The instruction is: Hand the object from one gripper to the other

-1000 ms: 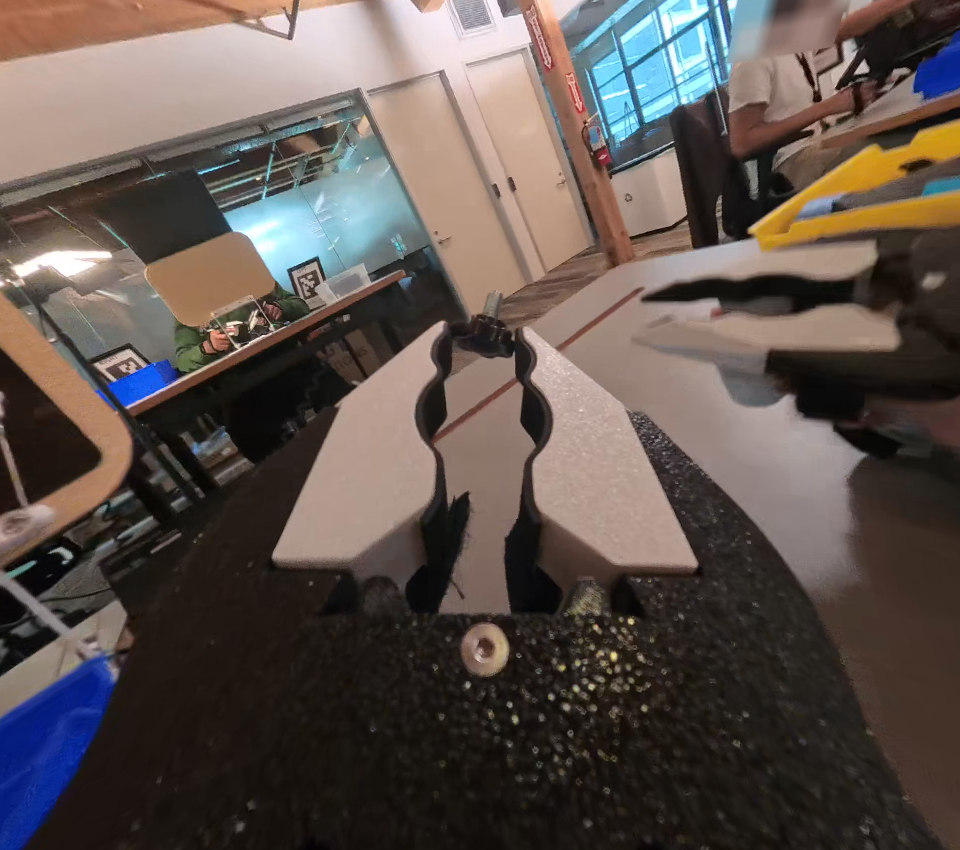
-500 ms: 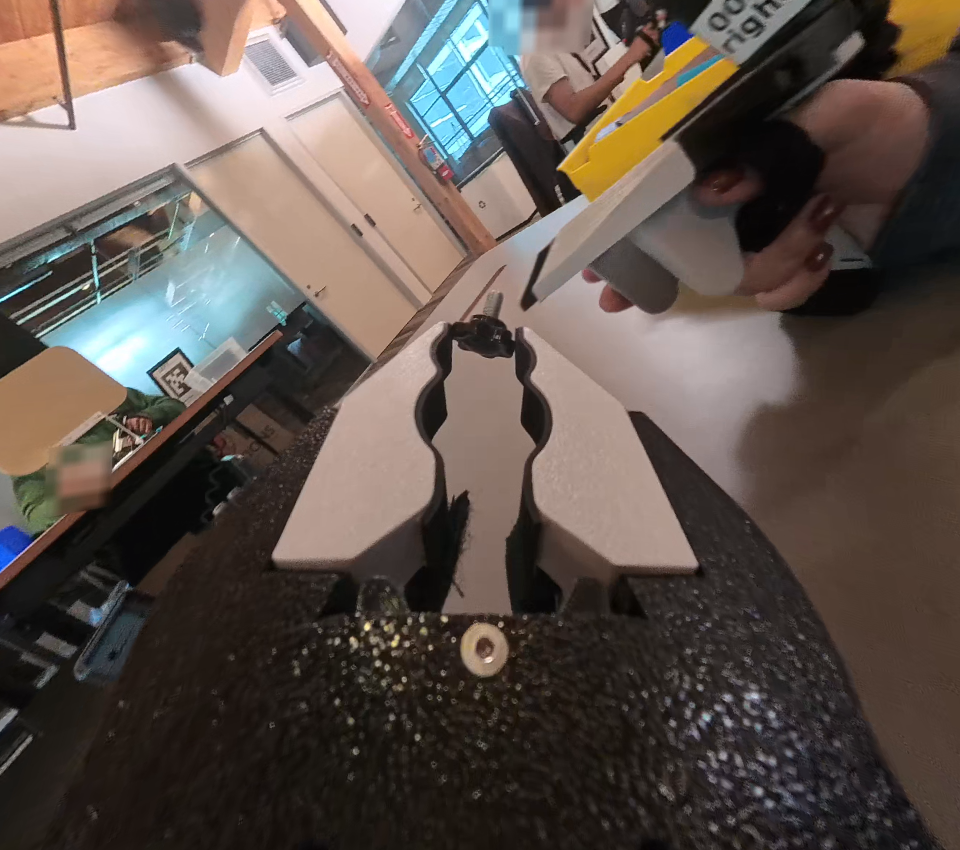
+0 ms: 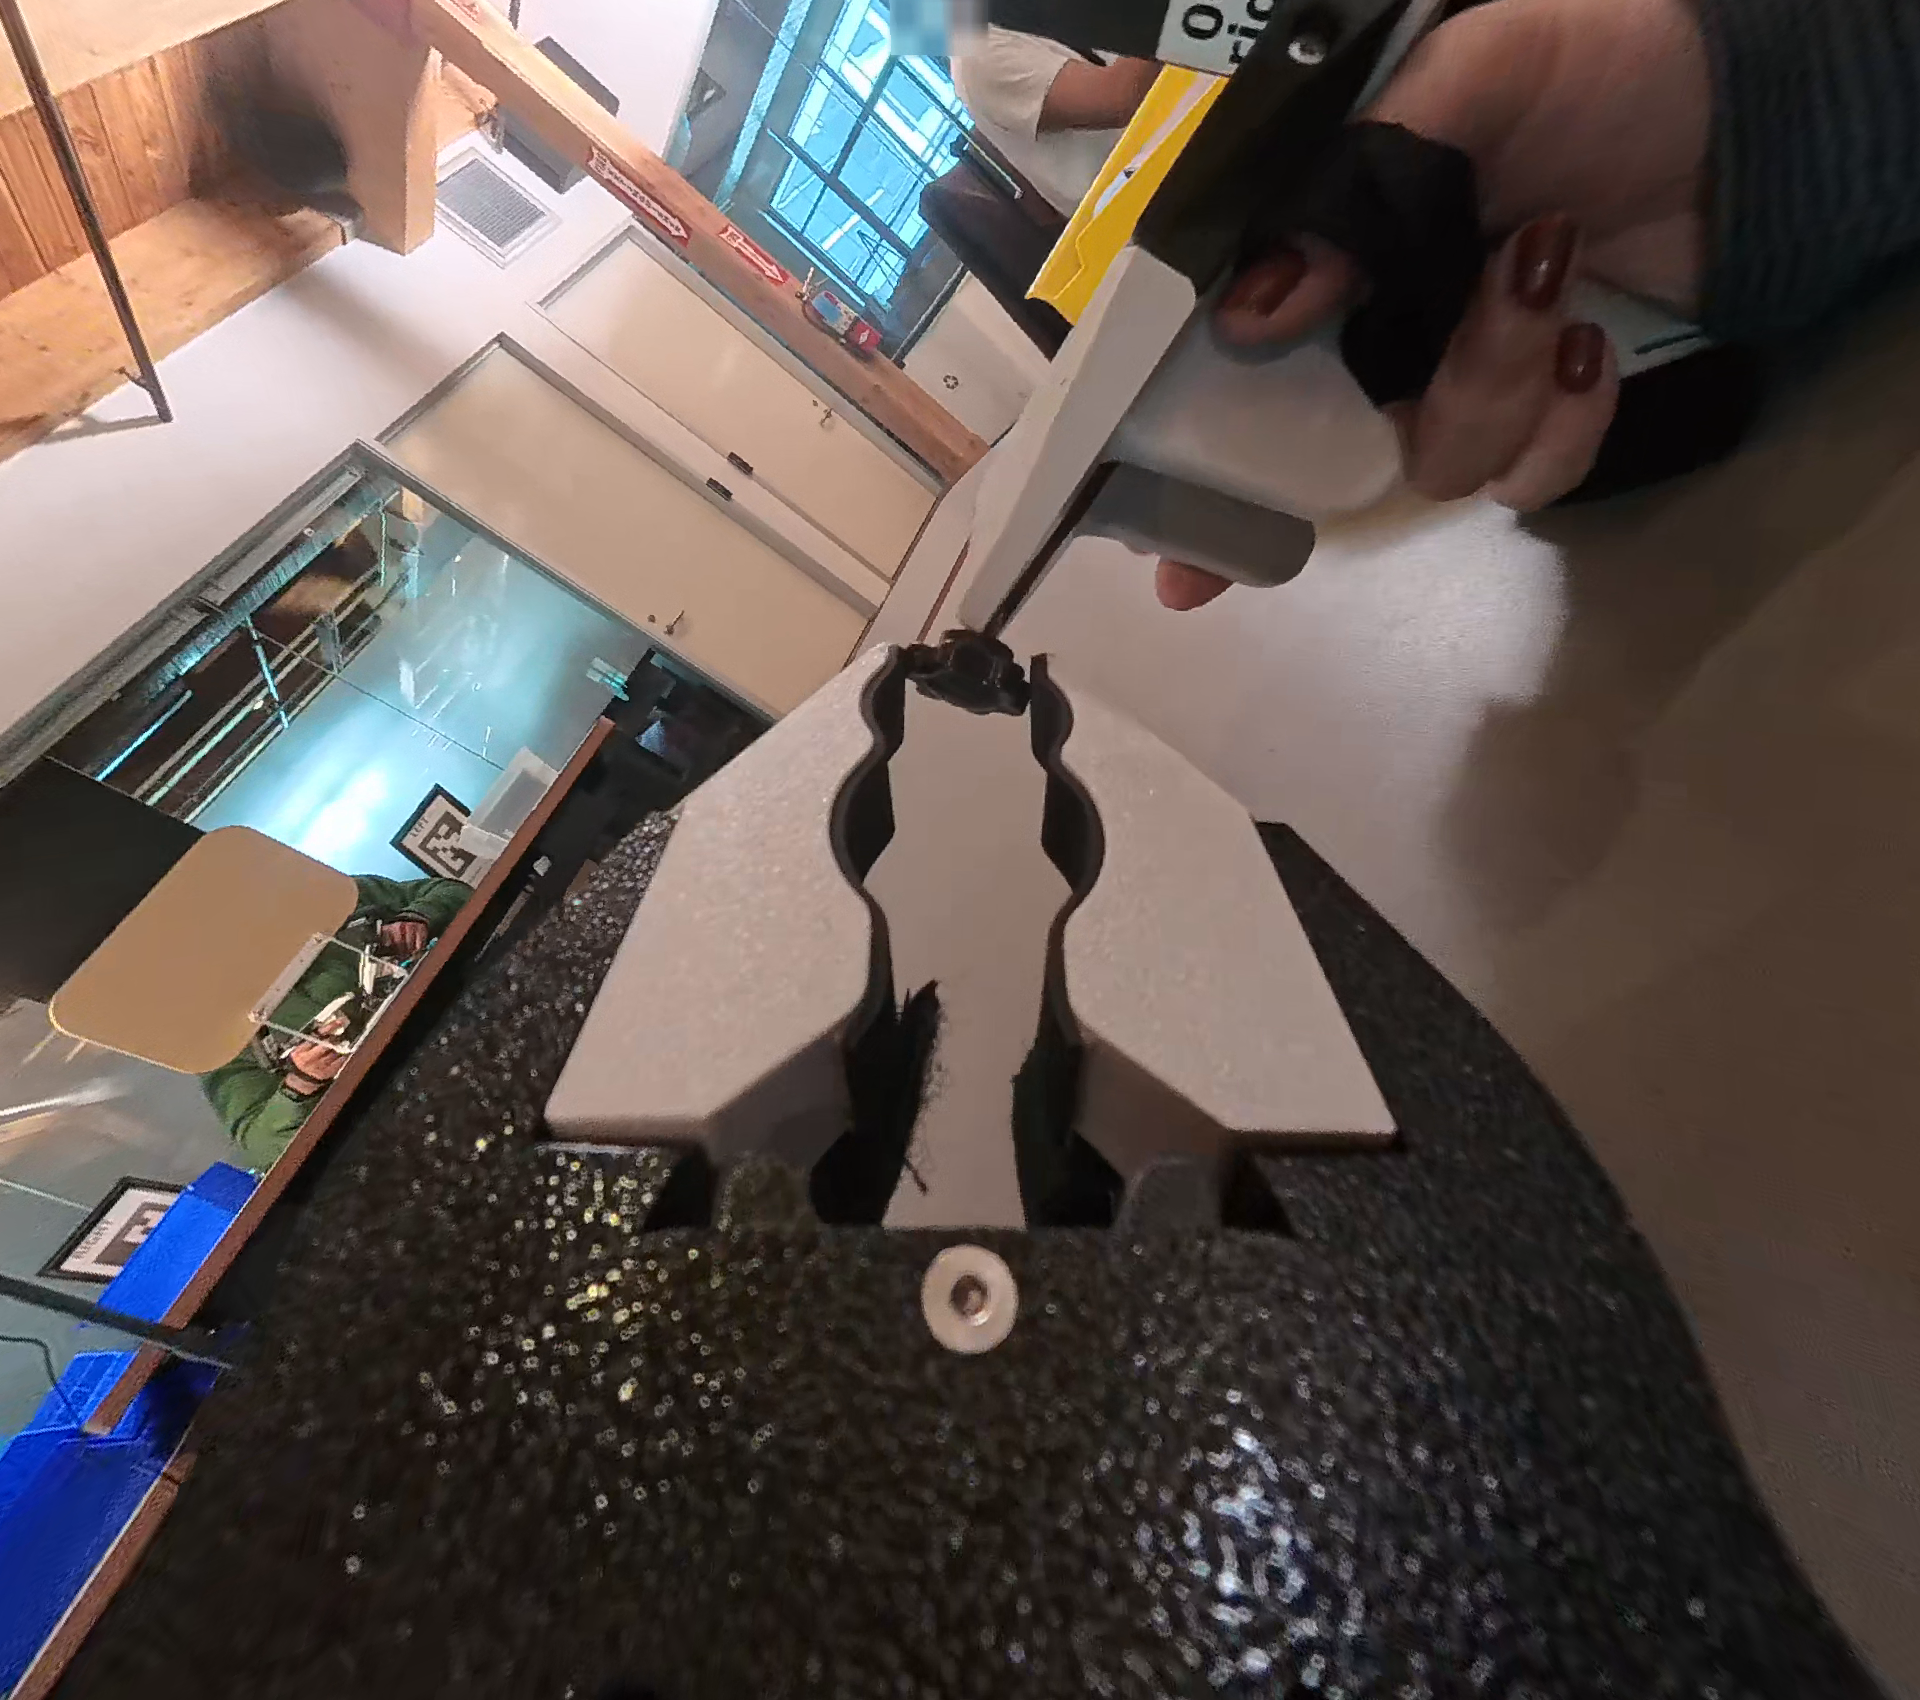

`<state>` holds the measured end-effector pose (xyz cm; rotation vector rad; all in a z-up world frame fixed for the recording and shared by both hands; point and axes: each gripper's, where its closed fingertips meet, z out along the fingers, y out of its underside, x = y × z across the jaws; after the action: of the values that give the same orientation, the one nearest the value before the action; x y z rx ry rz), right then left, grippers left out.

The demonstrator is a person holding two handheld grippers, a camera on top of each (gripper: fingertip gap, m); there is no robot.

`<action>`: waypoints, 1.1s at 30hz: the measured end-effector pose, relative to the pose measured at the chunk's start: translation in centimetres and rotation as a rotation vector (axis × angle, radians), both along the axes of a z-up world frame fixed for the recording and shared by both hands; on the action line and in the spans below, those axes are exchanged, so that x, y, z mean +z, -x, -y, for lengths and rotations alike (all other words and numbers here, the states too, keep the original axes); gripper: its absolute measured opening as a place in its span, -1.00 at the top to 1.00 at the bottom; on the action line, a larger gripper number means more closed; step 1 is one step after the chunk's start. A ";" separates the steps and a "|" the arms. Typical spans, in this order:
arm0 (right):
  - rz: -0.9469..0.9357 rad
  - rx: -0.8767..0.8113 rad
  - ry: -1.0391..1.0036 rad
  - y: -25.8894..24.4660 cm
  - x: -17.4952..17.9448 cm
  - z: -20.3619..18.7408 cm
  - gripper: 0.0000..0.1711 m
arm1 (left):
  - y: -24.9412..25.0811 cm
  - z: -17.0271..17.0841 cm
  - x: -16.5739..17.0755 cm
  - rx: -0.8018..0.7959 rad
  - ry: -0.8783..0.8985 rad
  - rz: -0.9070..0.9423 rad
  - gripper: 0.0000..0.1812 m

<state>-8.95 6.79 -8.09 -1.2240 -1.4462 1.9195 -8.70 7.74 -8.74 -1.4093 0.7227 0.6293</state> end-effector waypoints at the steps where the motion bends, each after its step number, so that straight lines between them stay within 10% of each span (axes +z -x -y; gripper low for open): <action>1: 0.000 0.000 -0.013 0.0 0.0 0.0 0.96 | 0.0 0.0 0.0 -0.002 -0.002 0.004 0.77; 8: -0.119 -0.215 -0.416 0.4 0.1 -1.2 0.96 | -0.3 0.3 0.7 -0.121 0.046 0.395 0.41; 14: -0.374 -0.309 -0.757 -0.4 1.6 0.4 0.96 | 0.4 0.6 0.2 -0.247 0.266 0.897 0.59; 22: -0.385 -0.262 -0.701 -0.8 1.8 1.0 0.96 | -1.0 1.3 0.4 -0.343 0.267 0.814 0.96; 33: -0.499 -0.304 -0.918 -1.3 2.0 2.1 0.96 | -1.7 2.3 2.3 -0.630 0.396 1.294 0.62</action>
<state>-7.67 4.66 -6.07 -0.4470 -1.4662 1.0142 -6.96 5.39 -6.41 -1.4782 0.1719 -0.9326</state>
